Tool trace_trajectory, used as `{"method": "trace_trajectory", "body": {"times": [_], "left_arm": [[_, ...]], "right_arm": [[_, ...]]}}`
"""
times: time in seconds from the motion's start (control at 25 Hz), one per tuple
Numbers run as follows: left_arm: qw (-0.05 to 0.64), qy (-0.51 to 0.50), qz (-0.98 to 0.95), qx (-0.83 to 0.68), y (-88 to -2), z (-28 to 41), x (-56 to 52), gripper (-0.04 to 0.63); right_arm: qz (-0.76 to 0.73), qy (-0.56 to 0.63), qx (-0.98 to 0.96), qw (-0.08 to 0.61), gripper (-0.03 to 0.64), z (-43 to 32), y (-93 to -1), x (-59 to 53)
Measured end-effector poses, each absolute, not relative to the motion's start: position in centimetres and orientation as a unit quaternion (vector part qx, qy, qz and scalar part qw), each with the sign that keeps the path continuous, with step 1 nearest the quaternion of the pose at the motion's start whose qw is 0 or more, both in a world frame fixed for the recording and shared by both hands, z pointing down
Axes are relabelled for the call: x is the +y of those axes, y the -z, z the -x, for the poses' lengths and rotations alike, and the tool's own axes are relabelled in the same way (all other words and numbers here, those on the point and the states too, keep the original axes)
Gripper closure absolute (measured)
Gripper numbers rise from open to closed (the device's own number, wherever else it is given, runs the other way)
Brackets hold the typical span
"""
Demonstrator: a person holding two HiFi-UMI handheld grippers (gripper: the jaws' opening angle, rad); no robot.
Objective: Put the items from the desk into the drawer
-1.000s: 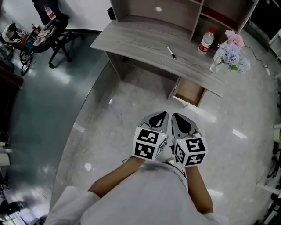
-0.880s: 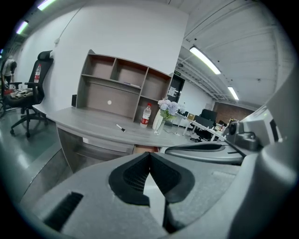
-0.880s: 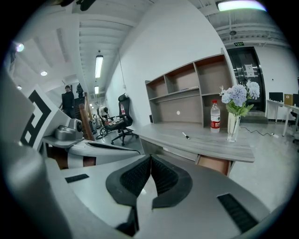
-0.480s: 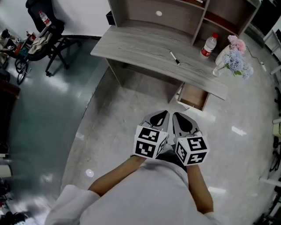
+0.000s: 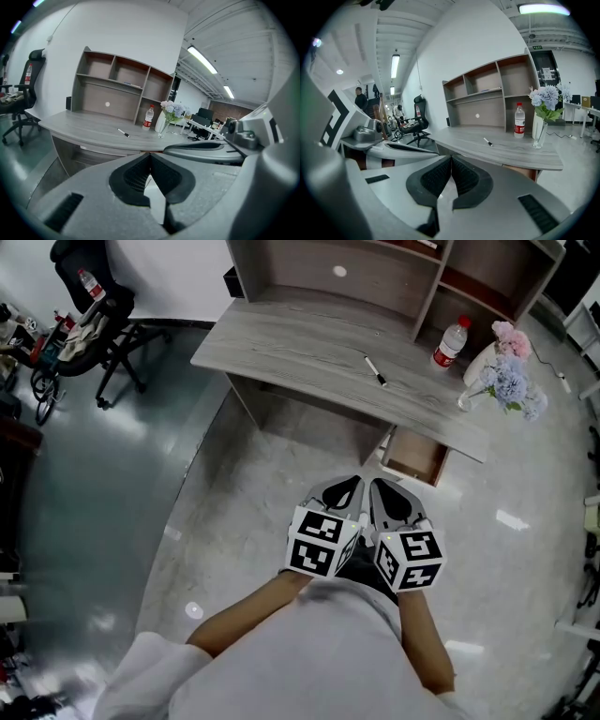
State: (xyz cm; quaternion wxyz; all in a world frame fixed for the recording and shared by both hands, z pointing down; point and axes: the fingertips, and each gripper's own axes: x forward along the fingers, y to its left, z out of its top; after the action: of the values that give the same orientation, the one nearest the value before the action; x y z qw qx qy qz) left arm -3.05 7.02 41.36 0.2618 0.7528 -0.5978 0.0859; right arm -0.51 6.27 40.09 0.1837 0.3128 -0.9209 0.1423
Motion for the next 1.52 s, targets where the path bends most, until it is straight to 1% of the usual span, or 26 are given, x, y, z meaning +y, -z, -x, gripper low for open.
{"method": "trace_trajectory", "body": {"times": [0.76,1.24,1.52], "left_arm": [[0.27,-0.119,-0.748,-0.594,-43.0,4.1,-5.2,0.592],[0.264,-0.151,-0.723,-0.62,-43.3,5.4,-11.4,0.592],[0.267,-0.153,-0.729,-0.611,-43.8,6.2,-13.4,0.592]], "right_arm": [[-0.31,-0.172,-0.916,0.187,0.615,1.5,-42.2,-6.2],[-0.278,-0.165,-0.922,0.211,0.614,2.2,-43.5,-13.3],[-0.29,-0.161,-0.916,0.225,0.614,3.0,-44.6,-15.7]]}}
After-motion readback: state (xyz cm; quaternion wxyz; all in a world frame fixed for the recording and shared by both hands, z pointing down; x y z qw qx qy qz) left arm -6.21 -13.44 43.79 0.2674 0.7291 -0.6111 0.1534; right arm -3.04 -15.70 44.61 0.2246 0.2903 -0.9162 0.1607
